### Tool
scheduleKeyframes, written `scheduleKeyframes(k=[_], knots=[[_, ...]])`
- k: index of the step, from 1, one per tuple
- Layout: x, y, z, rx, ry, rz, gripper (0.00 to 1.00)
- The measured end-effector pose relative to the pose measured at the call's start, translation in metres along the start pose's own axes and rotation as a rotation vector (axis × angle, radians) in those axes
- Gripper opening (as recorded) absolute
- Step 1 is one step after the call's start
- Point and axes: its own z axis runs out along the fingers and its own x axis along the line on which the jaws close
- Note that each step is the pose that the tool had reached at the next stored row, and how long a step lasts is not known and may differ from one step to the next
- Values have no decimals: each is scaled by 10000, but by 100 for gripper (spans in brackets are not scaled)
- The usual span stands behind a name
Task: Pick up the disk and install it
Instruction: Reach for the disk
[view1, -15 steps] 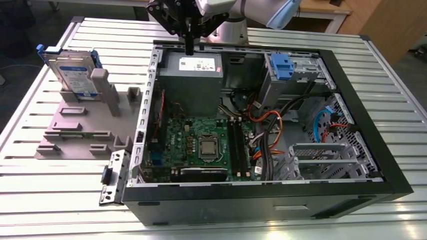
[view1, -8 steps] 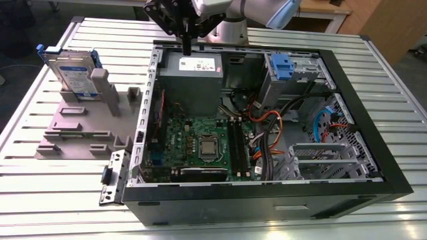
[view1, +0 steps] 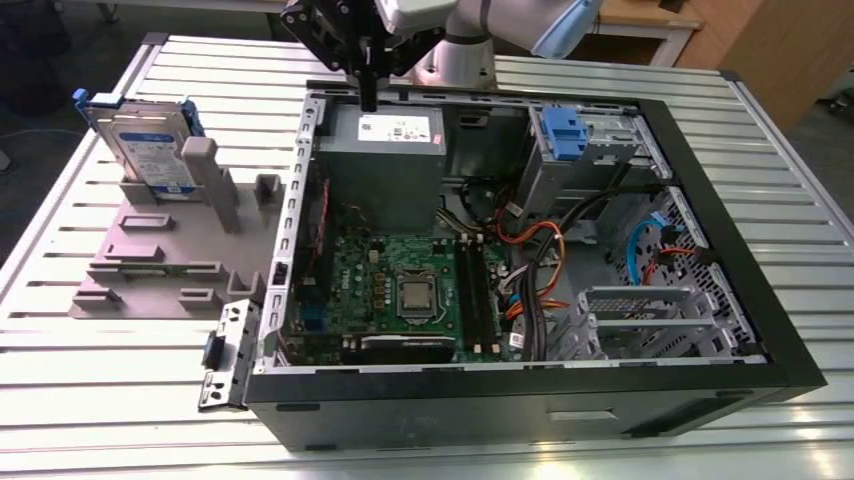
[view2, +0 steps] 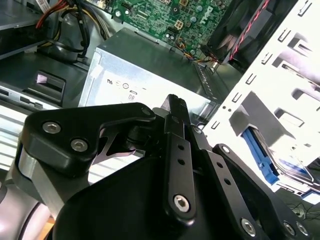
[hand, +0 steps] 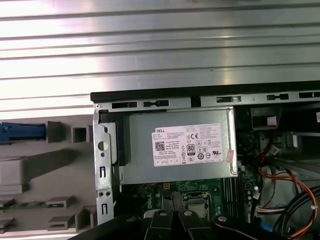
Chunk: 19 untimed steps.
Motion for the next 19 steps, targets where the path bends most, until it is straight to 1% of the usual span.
scheduleKeyframes(k=[11,19], knots=[[43,-3,10,1,23,1,11],[70,-6,19,4,52,2,11]])
